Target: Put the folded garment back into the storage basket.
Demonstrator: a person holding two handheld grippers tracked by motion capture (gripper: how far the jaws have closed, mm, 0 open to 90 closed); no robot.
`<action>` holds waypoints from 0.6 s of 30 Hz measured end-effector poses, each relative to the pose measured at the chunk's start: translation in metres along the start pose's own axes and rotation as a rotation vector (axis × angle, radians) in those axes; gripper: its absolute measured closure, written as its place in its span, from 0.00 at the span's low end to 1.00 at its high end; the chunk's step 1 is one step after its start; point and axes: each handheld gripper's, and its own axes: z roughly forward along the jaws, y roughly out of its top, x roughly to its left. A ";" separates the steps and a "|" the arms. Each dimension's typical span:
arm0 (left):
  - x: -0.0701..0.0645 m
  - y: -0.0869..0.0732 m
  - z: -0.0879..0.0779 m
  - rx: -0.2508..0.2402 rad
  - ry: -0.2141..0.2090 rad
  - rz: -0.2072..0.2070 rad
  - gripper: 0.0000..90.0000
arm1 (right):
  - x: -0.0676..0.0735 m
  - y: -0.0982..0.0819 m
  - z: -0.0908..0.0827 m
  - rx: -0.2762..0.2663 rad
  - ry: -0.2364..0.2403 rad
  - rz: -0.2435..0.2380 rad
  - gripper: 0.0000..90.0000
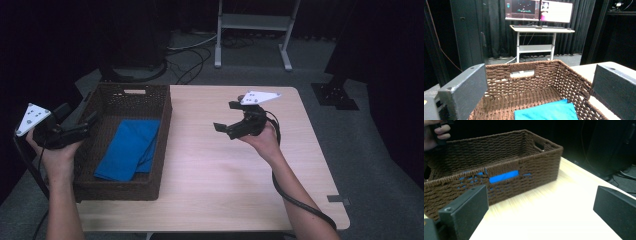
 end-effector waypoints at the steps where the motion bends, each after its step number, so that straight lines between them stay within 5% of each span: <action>1: 0.000 0.000 0.000 0.000 0.001 -0.001 0.00 | -0.001 -0.003 -0.005 -0.002 -0.006 0.003 0.00; 18: 0.001 0.000 0.000 -0.004 -0.003 -0.013 0.00 | -0.007 -0.052 -0.058 0.058 -0.098 0.024 0.00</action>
